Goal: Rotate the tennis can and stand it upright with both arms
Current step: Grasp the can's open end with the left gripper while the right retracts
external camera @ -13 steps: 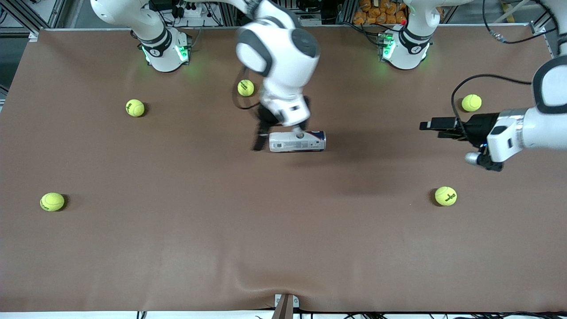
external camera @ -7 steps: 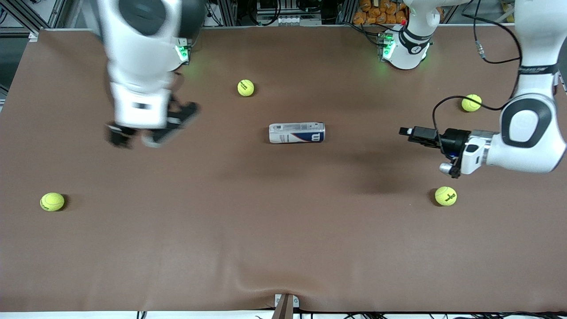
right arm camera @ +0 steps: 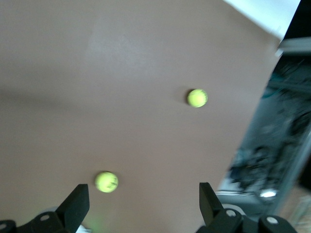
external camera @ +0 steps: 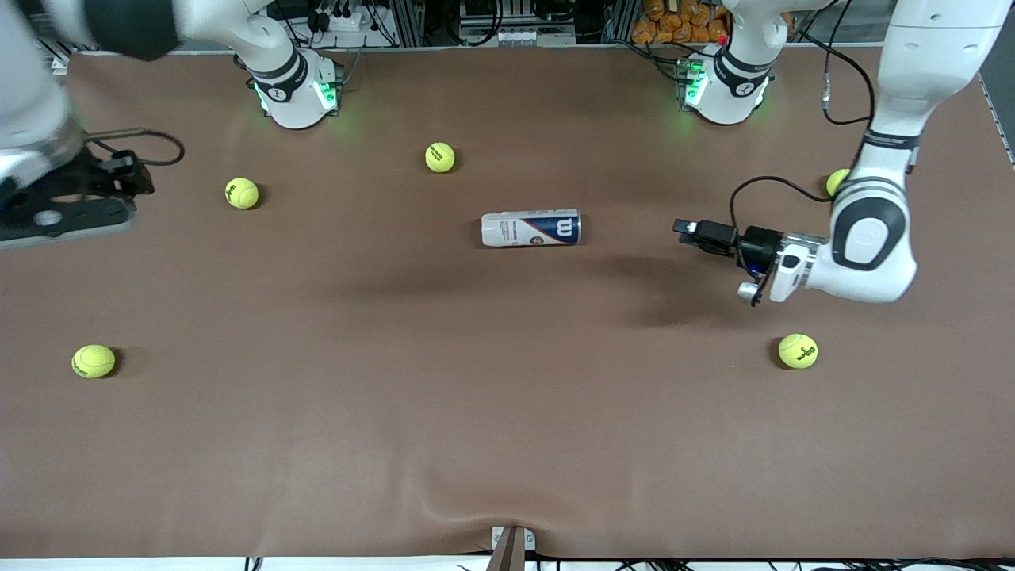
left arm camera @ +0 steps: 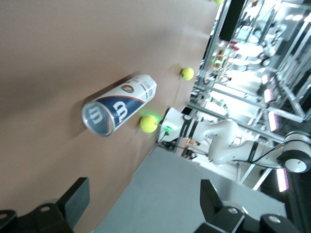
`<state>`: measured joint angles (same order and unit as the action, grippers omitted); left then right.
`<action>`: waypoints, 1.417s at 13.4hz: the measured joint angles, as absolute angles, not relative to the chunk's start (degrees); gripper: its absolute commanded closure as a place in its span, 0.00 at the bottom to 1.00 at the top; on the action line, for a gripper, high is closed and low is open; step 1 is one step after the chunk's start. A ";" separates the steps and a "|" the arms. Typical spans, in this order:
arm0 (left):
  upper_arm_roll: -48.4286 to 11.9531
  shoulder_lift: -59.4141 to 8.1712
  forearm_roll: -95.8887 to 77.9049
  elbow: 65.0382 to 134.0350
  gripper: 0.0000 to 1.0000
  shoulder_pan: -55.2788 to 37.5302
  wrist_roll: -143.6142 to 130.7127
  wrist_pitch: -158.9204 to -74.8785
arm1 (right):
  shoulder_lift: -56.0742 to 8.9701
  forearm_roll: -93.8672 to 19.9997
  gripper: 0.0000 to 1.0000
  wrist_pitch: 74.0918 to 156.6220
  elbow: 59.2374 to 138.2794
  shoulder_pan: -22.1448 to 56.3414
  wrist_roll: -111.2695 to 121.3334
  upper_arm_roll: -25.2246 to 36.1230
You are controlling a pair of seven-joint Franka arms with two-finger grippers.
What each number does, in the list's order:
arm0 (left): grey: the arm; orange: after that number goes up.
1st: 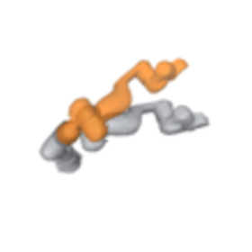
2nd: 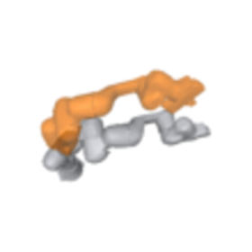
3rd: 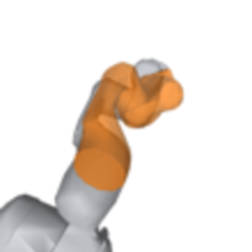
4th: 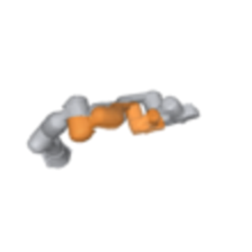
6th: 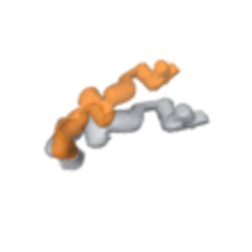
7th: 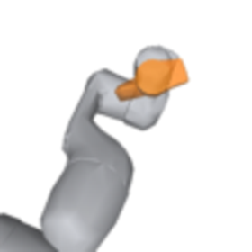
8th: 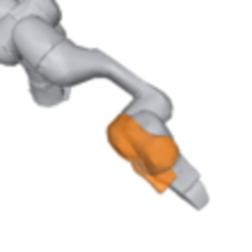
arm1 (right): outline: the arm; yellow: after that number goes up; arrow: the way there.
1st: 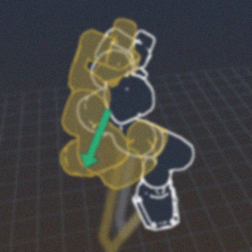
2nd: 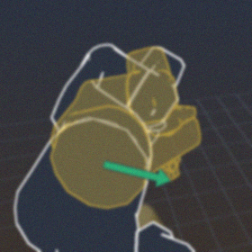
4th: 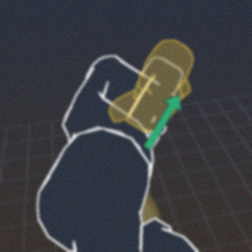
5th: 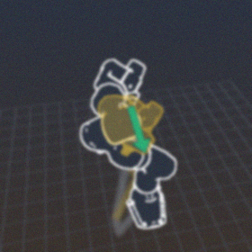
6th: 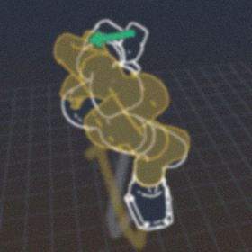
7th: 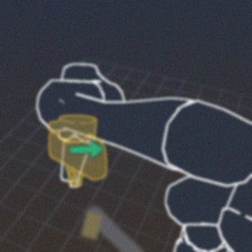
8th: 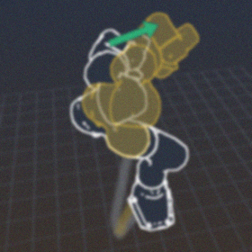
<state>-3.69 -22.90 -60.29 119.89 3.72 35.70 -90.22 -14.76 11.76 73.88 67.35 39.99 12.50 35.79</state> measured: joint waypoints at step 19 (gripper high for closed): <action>-13.11 -26.45 -92.33 133.34 0.00 -6.05 48.53 -115.55 | -4.20 -6.61 0.00 86.28 84.67 12.43 1.13 17.07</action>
